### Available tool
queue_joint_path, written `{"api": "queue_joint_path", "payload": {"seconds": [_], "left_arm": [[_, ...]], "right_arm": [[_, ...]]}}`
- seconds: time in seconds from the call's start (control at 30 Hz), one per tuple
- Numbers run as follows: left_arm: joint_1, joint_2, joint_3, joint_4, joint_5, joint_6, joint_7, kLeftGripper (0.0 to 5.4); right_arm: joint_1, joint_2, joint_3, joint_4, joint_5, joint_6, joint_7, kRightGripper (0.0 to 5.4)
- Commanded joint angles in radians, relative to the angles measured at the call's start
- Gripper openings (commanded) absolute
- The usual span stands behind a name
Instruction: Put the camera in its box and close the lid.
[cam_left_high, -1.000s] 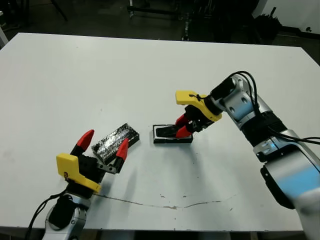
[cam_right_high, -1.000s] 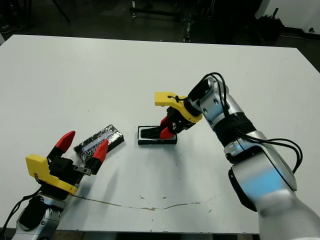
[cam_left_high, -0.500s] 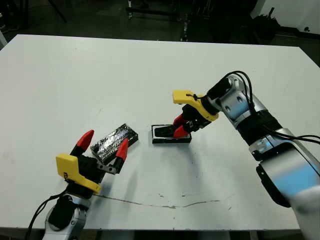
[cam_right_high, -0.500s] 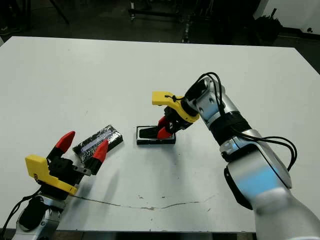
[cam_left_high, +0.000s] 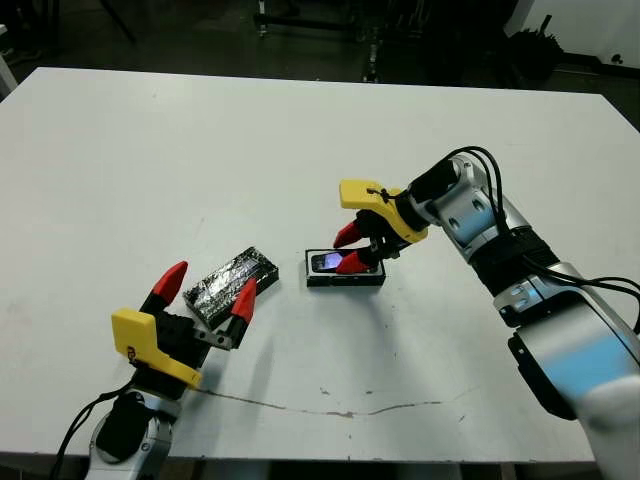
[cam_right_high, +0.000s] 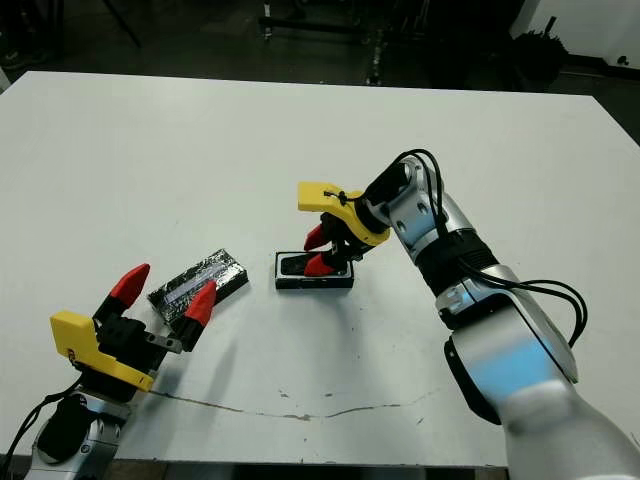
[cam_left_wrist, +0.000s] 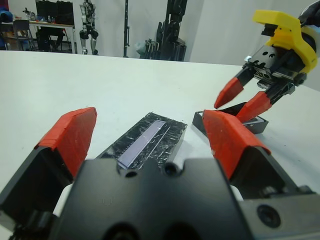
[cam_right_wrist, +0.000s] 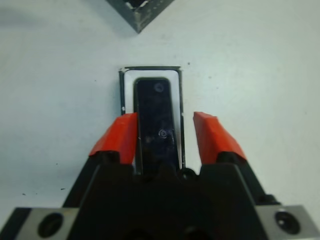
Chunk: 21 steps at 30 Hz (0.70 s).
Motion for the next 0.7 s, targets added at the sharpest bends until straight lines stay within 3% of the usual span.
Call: {"api": "queue_joint_path", "payload": {"seconds": [0.03, 0.1, 0.33, 0.47, 0.57, 0.7], "left_arm": [[0.007, 0.009, -0.002, -0.005, 0.0, 0.013, -0.002, 5.4], [0.007, 0.01, -0.003, -0.008, 0.002, 0.018, 0.001, 5.4], [0.004, 0.01, -0.001, -0.004, -0.008, 0.023, -0.006, 5.4], [0.002, 0.009, -0.001, -0.003, -0.005, 0.024, -0.005, 5.4], [0.001, 0.011, -0.001, 0.003, 0.0, 0.016, -0.008, 5.4], [0.001, 0.012, -0.001, 0.005, 0.005, 0.014, -0.007, 5.4]], "right_arm": [[0.004, -0.035, -0.032, -0.015, 0.013, 0.004, -0.02, 3.55], [0.01, -0.053, -0.041, -0.036, 0.014, -0.032, -0.027, 3.81], [0.005, -0.103, -0.091, -0.064, 0.056, -0.059, -0.009, 4.87], [-0.009, -0.138, -0.131, -0.084, 0.101, -0.029, 0.019, 5.39], [-0.012, -0.175, -0.166, -0.116, 0.133, -0.008, 0.029, 5.39], [0.004, -0.221, -0.231, -0.155, 0.181, -0.073, 0.016, 5.39]]}}
